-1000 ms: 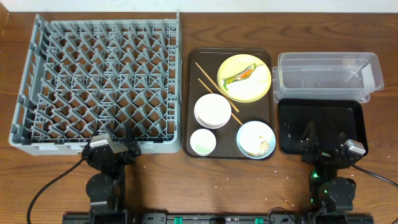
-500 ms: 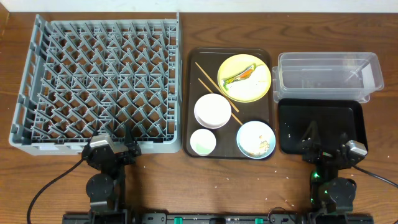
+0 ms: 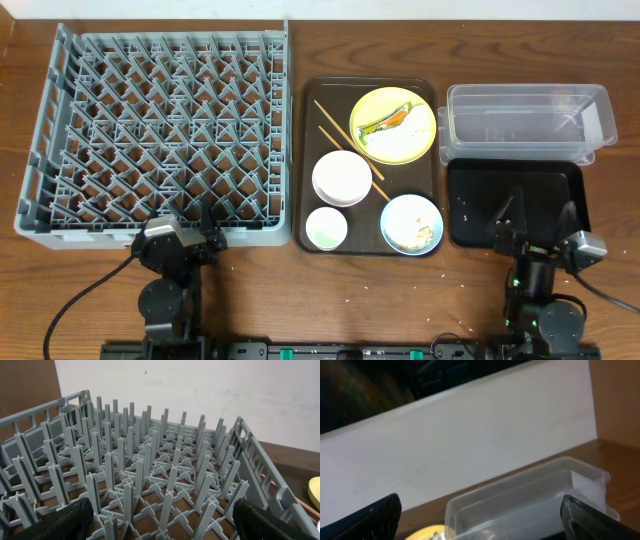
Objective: Sort waste into correct bins and load items into the dishwasher
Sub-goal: 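Raise the right gripper and move it over the yellow plate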
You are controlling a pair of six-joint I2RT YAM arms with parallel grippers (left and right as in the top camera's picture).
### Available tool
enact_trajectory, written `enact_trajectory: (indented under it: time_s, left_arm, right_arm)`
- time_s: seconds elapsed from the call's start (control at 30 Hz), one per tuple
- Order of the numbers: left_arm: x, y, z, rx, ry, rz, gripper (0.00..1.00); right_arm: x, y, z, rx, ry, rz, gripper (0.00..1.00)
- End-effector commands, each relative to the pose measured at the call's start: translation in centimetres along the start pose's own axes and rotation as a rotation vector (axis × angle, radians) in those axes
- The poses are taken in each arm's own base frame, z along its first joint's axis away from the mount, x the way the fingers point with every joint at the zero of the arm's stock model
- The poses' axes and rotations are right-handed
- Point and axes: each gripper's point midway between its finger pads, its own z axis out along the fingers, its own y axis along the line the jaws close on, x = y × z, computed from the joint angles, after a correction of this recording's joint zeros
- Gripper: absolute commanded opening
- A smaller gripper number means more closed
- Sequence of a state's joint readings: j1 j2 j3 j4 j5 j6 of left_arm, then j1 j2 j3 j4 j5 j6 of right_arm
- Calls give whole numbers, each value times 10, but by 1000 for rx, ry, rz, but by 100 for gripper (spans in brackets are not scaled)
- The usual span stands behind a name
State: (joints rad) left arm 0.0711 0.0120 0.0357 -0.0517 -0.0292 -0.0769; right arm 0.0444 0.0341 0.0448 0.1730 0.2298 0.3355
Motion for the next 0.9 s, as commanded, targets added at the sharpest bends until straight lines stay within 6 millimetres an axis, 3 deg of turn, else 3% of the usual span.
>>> enact_trajectory:
  time_s: [0.0,0.2,0.27,0.43,0.63,0.87]
  left_arm:
    - [18,4,2,-14,41,16,90]
    - [18,4,2,-15,41,16,90]
    - [18,4,2,-15,41,16,90]
    - [18,4,2,-15,41,16,90]
    - [18,4,2,-15,41,16,90]
    - [18,4,2,-15,41,16,90]
  right_arm:
    - [-46,31,4,-84,-25,-73,99]
    - [-87,79,36,-196,84,-133,99]
    - [-100,105,60,-255,173,-139,99]
    - [-111,145,107,-348,324,-149,99]
    - [-90,182,159,-440,580,-116,99]
    - [-26,215,195,-440,878,-117,99]
